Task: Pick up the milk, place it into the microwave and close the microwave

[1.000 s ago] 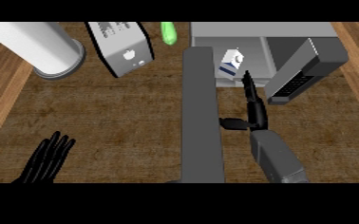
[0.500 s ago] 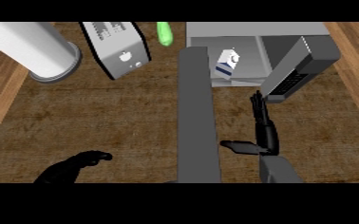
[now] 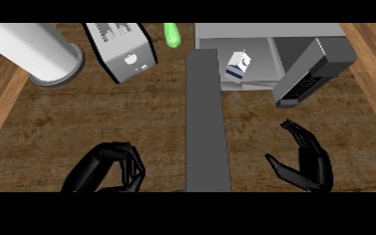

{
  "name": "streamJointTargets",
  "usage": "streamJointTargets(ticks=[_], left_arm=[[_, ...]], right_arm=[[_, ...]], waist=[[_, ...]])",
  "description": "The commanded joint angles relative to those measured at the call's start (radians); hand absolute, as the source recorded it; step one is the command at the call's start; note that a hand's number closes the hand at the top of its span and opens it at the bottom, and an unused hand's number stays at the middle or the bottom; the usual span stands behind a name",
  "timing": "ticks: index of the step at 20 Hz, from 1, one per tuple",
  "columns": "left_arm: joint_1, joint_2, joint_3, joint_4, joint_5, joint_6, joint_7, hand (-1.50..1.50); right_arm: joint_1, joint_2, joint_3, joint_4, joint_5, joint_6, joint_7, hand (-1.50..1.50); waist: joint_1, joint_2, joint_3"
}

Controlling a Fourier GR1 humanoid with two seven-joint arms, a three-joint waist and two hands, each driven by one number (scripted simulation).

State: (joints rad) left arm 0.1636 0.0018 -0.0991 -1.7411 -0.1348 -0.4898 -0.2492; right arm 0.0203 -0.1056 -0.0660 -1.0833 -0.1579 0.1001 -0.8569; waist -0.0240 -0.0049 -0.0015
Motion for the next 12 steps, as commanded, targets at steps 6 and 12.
streamJointTargets(ticks=[6, 12], left_arm=[[-0.262, -0.002, -0.228, 0.23, -0.067, 0.23, 0.037, 1.5], [-0.429, -0.002, -0.427, 0.428, -0.118, 0.445, -0.048, 1.5]], right_arm=[[0.202, -0.088, -0.07, -0.237, -0.105, 0.097, 0.036, -1.5], [0.215, -0.126, -0.075, -0.315, -0.064, 0.073, 0.072, -1.5]], waist=[[0.005, 0.005, 0.001], [-0.001, 0.006, 0.001]])
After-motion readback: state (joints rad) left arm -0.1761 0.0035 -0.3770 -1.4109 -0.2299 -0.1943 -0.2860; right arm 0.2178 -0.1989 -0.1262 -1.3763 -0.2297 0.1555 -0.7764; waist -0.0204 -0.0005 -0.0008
